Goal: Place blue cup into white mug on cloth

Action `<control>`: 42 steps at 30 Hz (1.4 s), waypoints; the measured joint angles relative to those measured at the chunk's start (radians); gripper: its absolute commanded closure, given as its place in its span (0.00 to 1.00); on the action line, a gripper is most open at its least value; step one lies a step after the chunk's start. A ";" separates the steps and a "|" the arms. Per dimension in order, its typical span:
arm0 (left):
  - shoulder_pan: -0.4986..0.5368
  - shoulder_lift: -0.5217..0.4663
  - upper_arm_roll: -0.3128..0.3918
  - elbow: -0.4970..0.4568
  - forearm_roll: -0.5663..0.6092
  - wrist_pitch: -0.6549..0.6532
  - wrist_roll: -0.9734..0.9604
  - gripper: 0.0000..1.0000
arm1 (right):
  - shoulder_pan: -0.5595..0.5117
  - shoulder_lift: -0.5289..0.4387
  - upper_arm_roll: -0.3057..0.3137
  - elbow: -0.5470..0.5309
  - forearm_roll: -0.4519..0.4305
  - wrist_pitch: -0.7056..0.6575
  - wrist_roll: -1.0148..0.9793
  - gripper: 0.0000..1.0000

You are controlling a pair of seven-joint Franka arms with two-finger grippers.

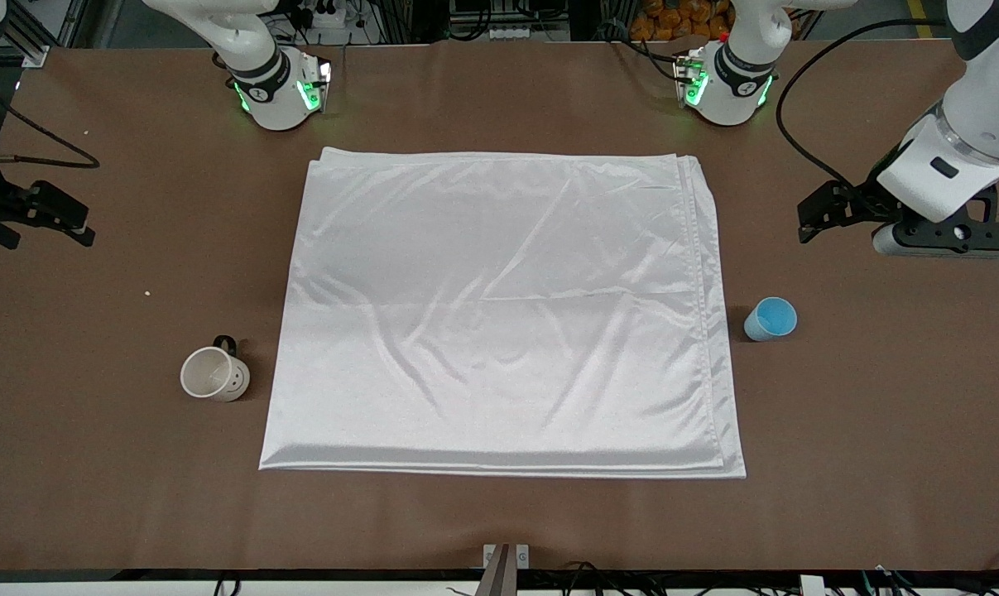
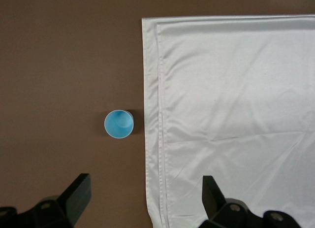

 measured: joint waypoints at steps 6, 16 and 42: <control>0.000 0.000 0.000 0.000 0.000 0.000 0.000 0.00 | 0.000 -0.001 0.003 0.000 0.000 0.000 0.000 0.00; 0.001 0.000 0.008 0.000 0.000 0.000 0.014 0.00 | -0.001 -0.002 0.003 -0.002 0.000 0.000 0.000 0.00; 0.071 0.081 0.019 -0.124 0.005 0.124 0.025 0.12 | -0.004 -0.002 0.011 -0.004 0.000 0.002 0.000 0.00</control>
